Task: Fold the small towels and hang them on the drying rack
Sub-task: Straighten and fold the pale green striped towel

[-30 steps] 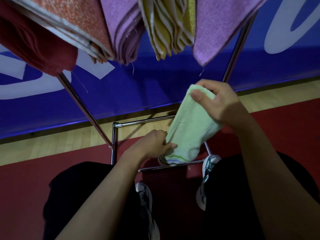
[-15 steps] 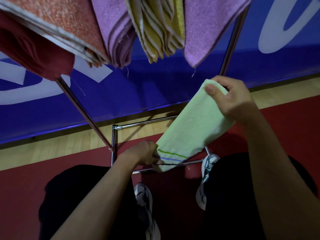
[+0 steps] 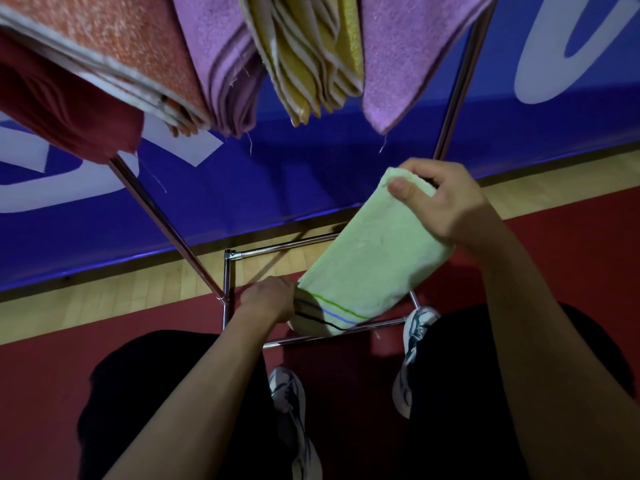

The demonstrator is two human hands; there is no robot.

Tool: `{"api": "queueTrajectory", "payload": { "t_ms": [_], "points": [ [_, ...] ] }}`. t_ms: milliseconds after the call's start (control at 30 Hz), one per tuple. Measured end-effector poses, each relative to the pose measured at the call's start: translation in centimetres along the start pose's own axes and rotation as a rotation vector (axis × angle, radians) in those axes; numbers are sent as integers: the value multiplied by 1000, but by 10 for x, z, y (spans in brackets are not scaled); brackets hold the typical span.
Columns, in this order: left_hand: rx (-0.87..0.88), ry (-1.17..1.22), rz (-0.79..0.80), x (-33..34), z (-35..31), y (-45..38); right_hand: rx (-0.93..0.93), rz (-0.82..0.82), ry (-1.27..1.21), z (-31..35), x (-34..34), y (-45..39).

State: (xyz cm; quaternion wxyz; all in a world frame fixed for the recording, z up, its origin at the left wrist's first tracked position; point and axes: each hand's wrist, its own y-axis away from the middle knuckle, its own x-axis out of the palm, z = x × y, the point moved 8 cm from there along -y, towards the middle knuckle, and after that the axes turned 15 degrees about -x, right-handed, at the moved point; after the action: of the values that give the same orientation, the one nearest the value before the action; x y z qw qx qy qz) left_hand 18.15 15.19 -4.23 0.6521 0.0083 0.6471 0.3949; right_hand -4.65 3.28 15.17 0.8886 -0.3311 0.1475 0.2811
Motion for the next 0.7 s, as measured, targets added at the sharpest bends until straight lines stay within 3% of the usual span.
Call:
{"api": "queueTrajectory", "payload": {
  "t_ms": [233, 333, 500, 533, 600, 700],
  "points": [
    [-67, 165, 256, 18, 7, 0, 10, 120, 7, 2, 20, -4],
    [-22, 75, 383, 26, 4, 6, 5, 132, -12, 4, 25, -5],
    [41, -92, 302, 12, -4, 17, -24, 159, -7, 9, 28, -8],
    [88, -50, 299, 13, -8, 15, -22, 183, -8, 10, 31, -8],
    [214, 251, 288, 2, -22, 19, -19, 242, 17, 11, 37, -10],
    [515, 723, 123, -36, -52, 43, -12, 353, 74, 12, 47, -10]
  ]
}}
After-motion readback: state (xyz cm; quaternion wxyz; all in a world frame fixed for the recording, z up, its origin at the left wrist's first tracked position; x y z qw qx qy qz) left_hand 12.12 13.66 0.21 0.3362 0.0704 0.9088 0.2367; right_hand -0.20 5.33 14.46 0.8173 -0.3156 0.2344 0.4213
